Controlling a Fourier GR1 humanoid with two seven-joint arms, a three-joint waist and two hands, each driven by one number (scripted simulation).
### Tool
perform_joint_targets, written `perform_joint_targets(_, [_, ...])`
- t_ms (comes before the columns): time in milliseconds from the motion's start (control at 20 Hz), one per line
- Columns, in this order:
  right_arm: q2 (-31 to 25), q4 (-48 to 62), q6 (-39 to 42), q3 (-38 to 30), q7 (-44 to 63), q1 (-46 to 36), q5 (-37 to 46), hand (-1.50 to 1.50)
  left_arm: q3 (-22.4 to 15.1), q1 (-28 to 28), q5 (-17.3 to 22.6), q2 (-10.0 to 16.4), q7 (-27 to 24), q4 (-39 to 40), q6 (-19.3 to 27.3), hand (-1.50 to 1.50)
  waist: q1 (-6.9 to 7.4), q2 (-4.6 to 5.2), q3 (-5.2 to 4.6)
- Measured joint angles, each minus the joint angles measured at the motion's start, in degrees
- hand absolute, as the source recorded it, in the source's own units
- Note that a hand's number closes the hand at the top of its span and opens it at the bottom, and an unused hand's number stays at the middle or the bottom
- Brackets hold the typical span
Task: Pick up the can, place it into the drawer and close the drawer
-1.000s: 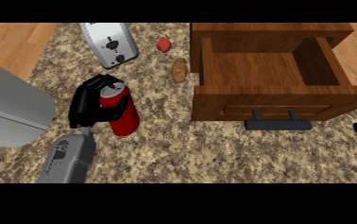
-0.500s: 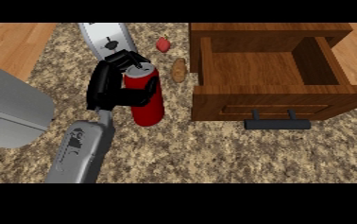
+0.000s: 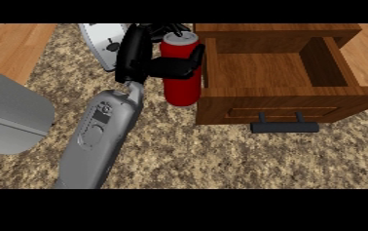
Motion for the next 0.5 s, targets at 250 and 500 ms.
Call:
perform_joint_targets(250, [0.4, 0.4, -0.5, 1.3, 0.4, -1.0, 1.5, -1.50, -1.2, -10.5, 0.7, 0.0, 3.1, 5.8, 3.9, 1.50, -0.30, 0.08, 0.00])
perform_joint_targets(500, [0.5, 1.2, 0.2, 1.4, -0.9, -0.5, 1.5, -1.50, -3.1, -19.0, 3.8, -0.1, 4.1, 13.0, 8.1, 1.50, -0.66, 0.13, 0.01])
